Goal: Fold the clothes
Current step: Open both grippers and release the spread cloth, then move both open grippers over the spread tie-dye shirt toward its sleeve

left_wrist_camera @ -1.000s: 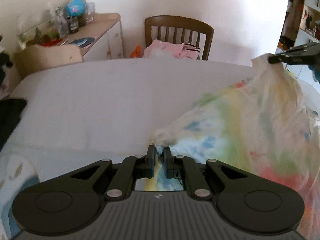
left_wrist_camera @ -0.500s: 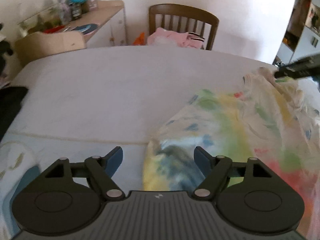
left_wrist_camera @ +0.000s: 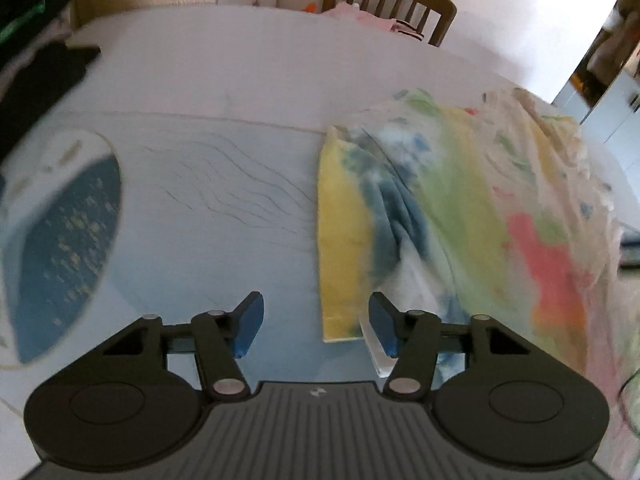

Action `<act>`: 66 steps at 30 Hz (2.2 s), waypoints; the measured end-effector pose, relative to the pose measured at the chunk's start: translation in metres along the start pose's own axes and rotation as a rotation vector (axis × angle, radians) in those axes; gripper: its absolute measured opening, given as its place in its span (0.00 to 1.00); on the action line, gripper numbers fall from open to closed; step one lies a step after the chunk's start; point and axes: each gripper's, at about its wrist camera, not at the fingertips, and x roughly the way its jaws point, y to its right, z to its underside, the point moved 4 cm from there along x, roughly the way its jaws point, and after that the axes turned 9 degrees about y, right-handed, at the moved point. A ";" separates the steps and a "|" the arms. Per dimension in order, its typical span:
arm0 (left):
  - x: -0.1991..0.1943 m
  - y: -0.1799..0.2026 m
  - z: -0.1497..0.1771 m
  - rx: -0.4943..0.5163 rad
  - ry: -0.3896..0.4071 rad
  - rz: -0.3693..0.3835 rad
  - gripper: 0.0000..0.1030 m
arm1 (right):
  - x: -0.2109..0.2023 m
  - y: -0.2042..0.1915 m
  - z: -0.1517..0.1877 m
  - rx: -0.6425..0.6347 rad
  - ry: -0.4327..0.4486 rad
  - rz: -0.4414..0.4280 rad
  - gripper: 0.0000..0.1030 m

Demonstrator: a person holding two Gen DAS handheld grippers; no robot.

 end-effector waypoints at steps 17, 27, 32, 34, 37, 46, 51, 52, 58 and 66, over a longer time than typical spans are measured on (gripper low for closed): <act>0.020 0.009 -0.008 0.291 0.048 -0.103 0.00 | -0.024 -0.054 0.097 0.214 -0.111 0.153 1.00; 0.029 -0.034 -0.030 0.320 0.078 -0.128 0.00 | -0.053 -0.038 0.125 0.303 -0.119 0.265 1.00; 0.030 -0.035 -0.032 0.331 0.062 -0.136 0.00 | -0.087 -0.019 0.143 0.354 -0.106 0.348 1.00; 0.025 -0.035 -0.029 0.318 0.049 -0.152 0.00 | -0.103 -0.008 0.150 0.369 -0.097 0.388 1.00; 0.004 -0.031 -0.024 0.269 0.058 -0.104 0.03 | -0.126 0.016 0.162 0.389 -0.087 0.451 1.00; -0.063 0.061 0.024 0.293 0.096 0.062 0.61 | -0.141 0.091 0.184 0.388 -0.082 0.490 1.00; -0.061 0.132 0.068 0.286 0.056 0.067 0.61 | -0.121 0.113 0.154 0.276 -0.002 0.359 1.00; -0.056 0.144 0.076 0.279 0.035 0.061 0.61 | -0.117 0.118 0.143 0.238 0.017 0.332 1.00; -0.039 0.191 0.106 0.233 -0.045 -0.007 0.61 | -0.092 0.158 0.074 0.080 0.104 0.211 1.00; -0.029 0.195 0.109 0.139 -0.088 -0.099 0.64 | -0.029 0.230 -0.018 0.100 0.148 0.210 1.00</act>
